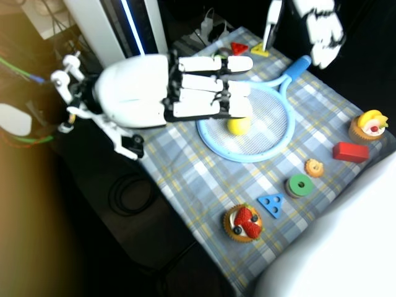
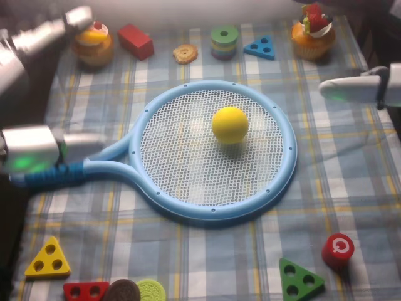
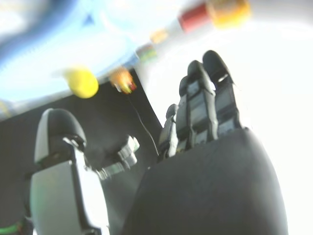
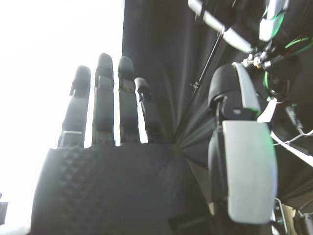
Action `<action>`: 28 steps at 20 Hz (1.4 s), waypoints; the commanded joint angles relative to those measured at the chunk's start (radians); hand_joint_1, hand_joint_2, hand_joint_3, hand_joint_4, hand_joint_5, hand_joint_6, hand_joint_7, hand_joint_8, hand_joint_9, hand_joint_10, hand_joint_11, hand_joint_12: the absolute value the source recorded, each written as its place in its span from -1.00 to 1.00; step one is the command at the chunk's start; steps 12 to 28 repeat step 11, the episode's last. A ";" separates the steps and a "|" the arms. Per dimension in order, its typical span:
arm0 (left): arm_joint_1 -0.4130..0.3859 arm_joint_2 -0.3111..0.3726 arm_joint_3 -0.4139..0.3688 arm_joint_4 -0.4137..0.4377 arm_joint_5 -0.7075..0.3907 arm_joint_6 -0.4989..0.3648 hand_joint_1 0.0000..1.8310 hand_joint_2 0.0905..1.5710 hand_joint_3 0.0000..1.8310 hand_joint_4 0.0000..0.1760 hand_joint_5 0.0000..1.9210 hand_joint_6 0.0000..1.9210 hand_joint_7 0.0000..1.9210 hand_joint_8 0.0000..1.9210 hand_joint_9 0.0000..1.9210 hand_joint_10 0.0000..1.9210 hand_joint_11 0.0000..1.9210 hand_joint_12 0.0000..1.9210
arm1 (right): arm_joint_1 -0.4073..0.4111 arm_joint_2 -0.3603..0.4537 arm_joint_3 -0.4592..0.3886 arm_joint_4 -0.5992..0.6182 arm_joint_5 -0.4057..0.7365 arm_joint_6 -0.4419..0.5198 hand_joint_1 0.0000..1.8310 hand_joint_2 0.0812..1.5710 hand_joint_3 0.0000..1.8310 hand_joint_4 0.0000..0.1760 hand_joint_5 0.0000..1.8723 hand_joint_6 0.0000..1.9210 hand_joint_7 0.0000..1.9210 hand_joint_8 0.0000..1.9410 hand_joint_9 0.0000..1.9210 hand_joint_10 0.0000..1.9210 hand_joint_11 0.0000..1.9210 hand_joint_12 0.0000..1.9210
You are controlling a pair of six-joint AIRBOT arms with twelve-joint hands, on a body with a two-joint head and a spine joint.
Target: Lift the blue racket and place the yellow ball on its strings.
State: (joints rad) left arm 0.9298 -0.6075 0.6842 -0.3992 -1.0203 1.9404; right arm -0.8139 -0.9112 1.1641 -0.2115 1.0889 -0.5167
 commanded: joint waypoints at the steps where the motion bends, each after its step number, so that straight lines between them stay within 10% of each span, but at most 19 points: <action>1: 0.003 0.013 0.001 0.045 -0.231 -0.083 -0.19 0.07 -1.00 0.94 -1.00 -1.00 -0.84 -1.00 -0.85 -1.00 -1.00 -0.45 | -0.013 0.012 -0.012 0.087 0.208 -0.020 -0.29 0.38 -1.00 -0.68 -0.89 -1.00 -0.65 -1.00 -0.62 -0.99 -0.93 -0.64; 3: 0.022 0.028 0.002 0.085 -0.313 -0.213 -0.12 0.00 -1.00 1.00 -1.00 -1.00 -0.88 -1.00 -0.87 -1.00 -1.00 -0.27 | -0.080 0.026 -0.039 0.156 0.307 -0.044 -0.32 0.37 -1.00 -0.41 -0.88 -1.00 -0.64 -1.00 -0.65 -1.00 -0.90 -0.61; 5: 0.051 0.046 0.010 0.104 -0.390 -0.334 -0.16 0.02 -1.00 1.00 -1.00 -1.00 -0.91 -0.99 -0.87 -1.00 -1.00 -0.12 | -0.131 0.042 -0.063 0.211 0.392 -0.062 -0.30 0.33 -1.00 -0.53 -0.84 -1.00 -0.59 -0.99 -0.60 -0.99 -0.85 -0.59; 6: 0.068 0.054 0.023 0.110 -0.433 -0.424 -0.08 0.04 -1.00 1.00 -1.00 -1.00 -0.92 -1.00 -0.91 -1.00 -1.00 -0.06 | -0.155 0.050 -0.076 0.241 0.435 -0.077 -0.19 0.34 -1.00 -0.67 -0.76 -1.00 -0.52 -1.00 -0.51 -1.00 -0.92 -0.25; 8: 0.101 0.052 0.086 0.112 -0.488 -0.673 -0.22 0.06 -1.00 0.50 -1.00 -1.00 -0.88 -1.00 -0.86 -0.99 -1.00 0.18 | -0.206 0.065 -0.102 0.304 0.517 -0.124 -0.34 0.35 -1.00 -0.95 -0.73 -1.00 -0.48 -0.99 -0.43 -0.98 -0.89 -0.09; 11: 0.104 -0.059 0.270 0.088 -0.523 -1.147 -0.14 0.04 -1.00 0.99 -1.00 -1.00 -0.87 -1.00 -0.83 -0.99 -1.00 0.20 | -0.259 0.073 -0.119 0.361 0.597 -0.138 -0.36 0.35 -1.00 -0.87 -0.73 -1.00 -0.44 -1.00 -0.35 -0.99 -0.77 -0.12; 28: 0.104 -0.059 0.270 0.088 -0.523 -1.147 -0.14 0.04 -1.00 0.99 -1.00 -1.00 -0.87 -1.00 -0.83 -0.99 -1.00 0.20 | -0.259 0.073 -0.119 0.361 0.597 -0.138 -0.36 0.35 -1.00 -0.87 -0.73 -1.00 -0.44 -1.00 -0.35 -0.99 -0.77 -0.12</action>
